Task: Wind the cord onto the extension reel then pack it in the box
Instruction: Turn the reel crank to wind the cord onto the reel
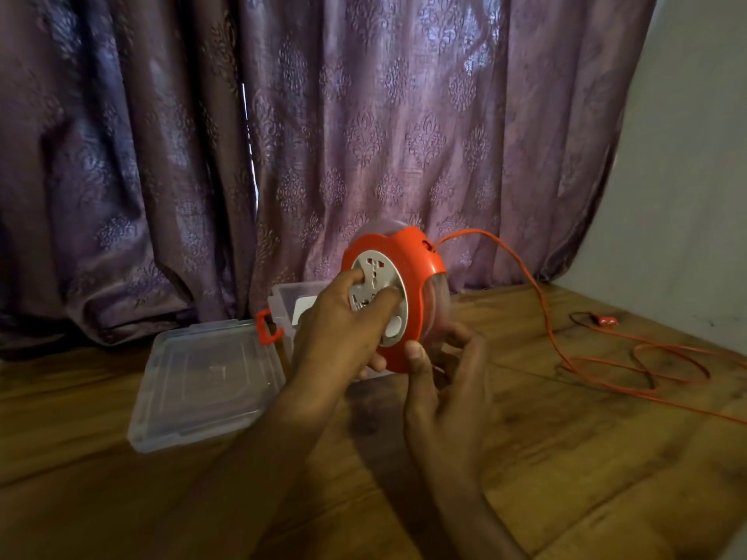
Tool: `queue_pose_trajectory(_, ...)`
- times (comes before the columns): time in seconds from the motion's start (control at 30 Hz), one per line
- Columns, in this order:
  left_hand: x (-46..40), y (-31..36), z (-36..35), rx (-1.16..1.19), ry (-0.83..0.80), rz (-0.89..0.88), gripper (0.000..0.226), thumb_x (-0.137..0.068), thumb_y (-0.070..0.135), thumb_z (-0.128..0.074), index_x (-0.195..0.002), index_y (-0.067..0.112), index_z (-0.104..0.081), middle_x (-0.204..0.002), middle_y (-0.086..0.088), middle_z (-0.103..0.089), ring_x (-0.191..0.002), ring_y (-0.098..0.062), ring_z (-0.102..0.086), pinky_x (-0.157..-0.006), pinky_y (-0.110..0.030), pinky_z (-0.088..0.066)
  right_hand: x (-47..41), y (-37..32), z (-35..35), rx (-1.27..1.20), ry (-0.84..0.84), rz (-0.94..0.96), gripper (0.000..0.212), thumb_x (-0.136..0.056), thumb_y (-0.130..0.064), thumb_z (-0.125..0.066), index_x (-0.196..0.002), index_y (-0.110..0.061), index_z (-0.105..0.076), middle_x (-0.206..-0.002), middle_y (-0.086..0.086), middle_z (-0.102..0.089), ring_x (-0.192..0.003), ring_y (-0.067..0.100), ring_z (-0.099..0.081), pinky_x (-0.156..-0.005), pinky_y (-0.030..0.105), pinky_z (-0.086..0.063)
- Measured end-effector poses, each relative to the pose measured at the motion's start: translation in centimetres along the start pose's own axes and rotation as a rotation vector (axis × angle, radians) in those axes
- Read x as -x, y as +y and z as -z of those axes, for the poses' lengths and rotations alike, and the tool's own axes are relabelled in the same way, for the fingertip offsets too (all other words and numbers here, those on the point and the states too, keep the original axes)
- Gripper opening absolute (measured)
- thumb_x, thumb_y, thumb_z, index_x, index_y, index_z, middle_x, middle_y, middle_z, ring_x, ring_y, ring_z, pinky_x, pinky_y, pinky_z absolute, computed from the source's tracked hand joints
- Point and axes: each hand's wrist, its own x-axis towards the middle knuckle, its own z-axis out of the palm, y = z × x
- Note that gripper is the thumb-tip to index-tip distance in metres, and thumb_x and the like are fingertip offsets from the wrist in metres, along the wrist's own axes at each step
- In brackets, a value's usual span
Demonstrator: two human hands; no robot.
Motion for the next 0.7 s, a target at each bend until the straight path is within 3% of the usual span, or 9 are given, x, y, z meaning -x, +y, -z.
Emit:
queue_pose_trajectory(0.07,-0.1,-0.2,0.1,-0.090,0.005,-0.075,0.050,-0.064,0.057,-0.056,-0.113,0.051,-0.048,-0.071,0.003,-0.073,-0.049,-0.019,-0.069,-0.059,-0.034,-0.057,0.0,0.1,-0.1,-0.004,0.002,-0.014,0.025,-0.091,-0.025,-0.066,-0.110,-0.035,-0.052,-0.105,-0.018,-0.063,-0.094,0.004,-0.066,-0.074,0.009,-0.050)
queue_pose_trajectory(0.13,-0.2,-0.5,0.4,-0.295,0.026,-0.191,0.056,-0.068,0.056,-0.055,-0.122,0.054,-0.038,-0.085,0.001,-0.073,-0.073,-0.025,-0.071,-0.074,-0.034,-0.055,-0.1,0.1,-0.1,-0.017,0.014,-0.051,0.024,-0.090,-0.030,-0.066,-0.106,-0.041,-0.052,-0.102,-0.016,-0.065,-0.092,0.006,-0.067,-0.075,0.014,-0.052)
queue_pose_trajectory(0.2,0.2,-0.9,0.1,-0.582,0.081,-0.389,0.063,-0.076,0.048,-0.057,-0.132,0.052,-0.027,-0.105,-0.003,-0.070,-0.094,-0.030,-0.065,-0.075,-0.033,-0.048,-0.4,0.3,0.0,-0.054,0.026,-0.113,0.019,-0.089,-0.040,-0.064,-0.106,-0.039,-0.055,-0.099,-0.016,-0.067,-0.090,0.009,-0.068,-0.076,0.025,-0.056)
queue_pose_trajectory(0.27,0.8,-1.0,-0.3,-0.731,0.066,-0.533,0.066,-0.085,0.031,-0.055,-0.137,0.050,-0.019,-0.126,-0.005,-0.059,-0.101,-0.031,-0.061,-0.075,-0.040,-0.051,-0.7,0.5,0.2,-0.096,0.032,-0.187,0.025,-0.087,-0.046,-0.062,-0.107,-0.032,-0.058,-0.100,-0.022,-0.067,-0.090,0.011,-0.069,-0.078,0.039,-0.060)
queue_pose_trajectory(0.4,0.4,-1.7,-0.1,-0.919,-0.004,-0.510,0.073,-0.086,0.014,-0.048,-0.137,0.052,-0.012,-0.155,-0.006,-0.027,-0.113,-0.036,-0.055,-0.078,-0.041,-0.051,-0.9,1.1,0.1,-0.180,0.018,-0.339,0.011,-0.094,-0.025,-0.068,-0.101,-0.027,-0.060,-0.098,-0.009,-0.068,-0.096,0.025,-0.070,-0.080,0.058,-0.059)
queue_pose_trajectory(0.5,0.2,-1.4,0.2,-0.979,-0.052,-0.500,0.060,-0.084,0.019,-0.037,-0.133,0.051,-0.023,-0.158,-0.008,-0.020,-0.115,-0.039,-0.054,-0.081,-0.042,-0.050,-0.8,1.3,-0.2,-0.226,0.004,-0.394,0.019,-0.087,-0.031,-0.069,-0.100,-0.020,-0.062,-0.100,0.005,-0.067,-0.099,0.037,-0.068,-0.082,0.060,-0.058)
queue_pose_trajectory(0.57,0.0,-1.3,0.4,-0.962,-0.074,-0.493,0.059,-0.085,0.017,-0.041,-0.131,0.052,-0.027,-0.158,-0.004,-0.022,-0.117,-0.037,-0.054,-0.085,-0.043,-0.049,-0.8,1.4,-0.2,-0.236,0.000,-0.397,0.017,-0.087,-0.029,-0.069,-0.099,-0.020,-0.062,-0.100,0.007,-0.068,-0.098,0.038,-0.069,-0.082,0.058,-0.059)
queue_pose_trajectory(0.7,0.1,-0.7,0.9,-0.707,-0.084,-0.569,0.057,-0.086,0.010,-0.048,-0.128,0.049,-0.048,-0.153,0.006,-0.038,-0.129,-0.026,-0.049,-0.097,-0.042,-0.046,-1.1,1.7,0.0,-0.280,0.004,-0.431,0.016,-0.088,-0.025,-0.068,-0.101,-0.018,-0.061,-0.101,0.006,-0.069,-0.098,0.029,-0.069,-0.087,0.058,-0.058)
